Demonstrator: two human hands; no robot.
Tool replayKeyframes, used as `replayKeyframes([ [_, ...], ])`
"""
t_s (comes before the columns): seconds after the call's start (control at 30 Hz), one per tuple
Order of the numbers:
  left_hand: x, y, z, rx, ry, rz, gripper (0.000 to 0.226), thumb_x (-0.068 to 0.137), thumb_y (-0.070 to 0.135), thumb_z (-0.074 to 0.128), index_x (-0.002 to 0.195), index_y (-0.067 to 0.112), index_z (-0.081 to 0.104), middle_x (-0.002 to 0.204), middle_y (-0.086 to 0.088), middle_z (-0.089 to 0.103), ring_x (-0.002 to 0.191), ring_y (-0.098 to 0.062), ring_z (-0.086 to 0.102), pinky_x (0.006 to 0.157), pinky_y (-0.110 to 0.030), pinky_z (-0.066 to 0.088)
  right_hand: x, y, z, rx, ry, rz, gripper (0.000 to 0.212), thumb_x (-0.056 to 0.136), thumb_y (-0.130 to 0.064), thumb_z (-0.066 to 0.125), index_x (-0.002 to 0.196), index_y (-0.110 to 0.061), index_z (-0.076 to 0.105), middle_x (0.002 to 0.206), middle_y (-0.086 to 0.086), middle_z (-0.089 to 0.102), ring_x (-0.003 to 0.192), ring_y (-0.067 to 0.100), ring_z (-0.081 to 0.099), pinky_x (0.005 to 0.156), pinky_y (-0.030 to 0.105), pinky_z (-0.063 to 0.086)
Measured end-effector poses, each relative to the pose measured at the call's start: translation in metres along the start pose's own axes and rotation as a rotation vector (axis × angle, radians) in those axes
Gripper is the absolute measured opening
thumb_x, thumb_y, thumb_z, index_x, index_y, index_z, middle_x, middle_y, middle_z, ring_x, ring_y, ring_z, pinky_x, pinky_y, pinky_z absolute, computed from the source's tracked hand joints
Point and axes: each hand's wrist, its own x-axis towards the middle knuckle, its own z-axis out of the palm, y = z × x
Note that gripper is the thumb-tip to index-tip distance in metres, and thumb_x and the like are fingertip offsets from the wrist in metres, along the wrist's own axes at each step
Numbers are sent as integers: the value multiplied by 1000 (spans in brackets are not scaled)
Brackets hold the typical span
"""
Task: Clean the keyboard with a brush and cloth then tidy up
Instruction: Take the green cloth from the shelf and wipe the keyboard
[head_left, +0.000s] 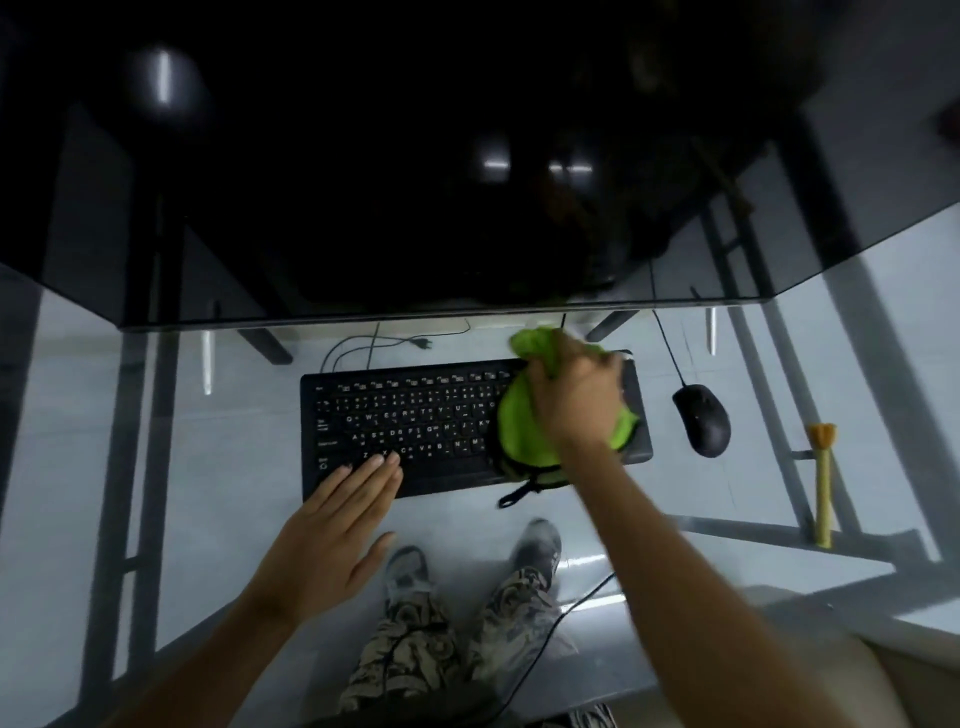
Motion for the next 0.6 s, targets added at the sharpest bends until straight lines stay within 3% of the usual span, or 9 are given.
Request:
replayKeyframes([
  [0.13,1,2,-1,-7,28,-3,55,99,38,32,138,1,45,148,-12,41,137,-25,38,111,-42,30,-39,-74,20,64,-76,-375,45,87,-42,62,126,-21,58,109,8,70,108,37,58,76,43,58],
  [0.23,2,1,-1,-18,30,-13,55,99,37,33,138,1,45,148,-12,41,138,-24,38,112,-41,29,-24,-48,14,53,-100,-492,46,87,-41,62,128,-22,58,113,7,70,105,34,60,79,42,57],
  [0.43,1,3,-1,-12,-2,-19,55,98,37,34,139,1,44,148,-13,40,138,-25,38,116,-40,24,28,75,-22,-52,-49,-60,50,88,-39,54,135,-23,54,124,11,64,114,37,48,88,43,44],
  [0.53,13,18,0,-24,37,-65,53,99,34,32,141,3,41,149,-12,39,139,-25,35,116,-42,22,30,78,-22,-69,-72,110,50,90,-47,47,137,-29,44,135,8,55,122,37,42,93,50,38],
  [0.6,32,35,7,-1,48,-2,51,98,30,36,144,6,37,150,-10,37,139,-24,34,115,-42,22,25,66,-15,-57,-78,125,53,89,-61,40,136,-34,40,143,7,47,129,39,37,95,56,35],
])
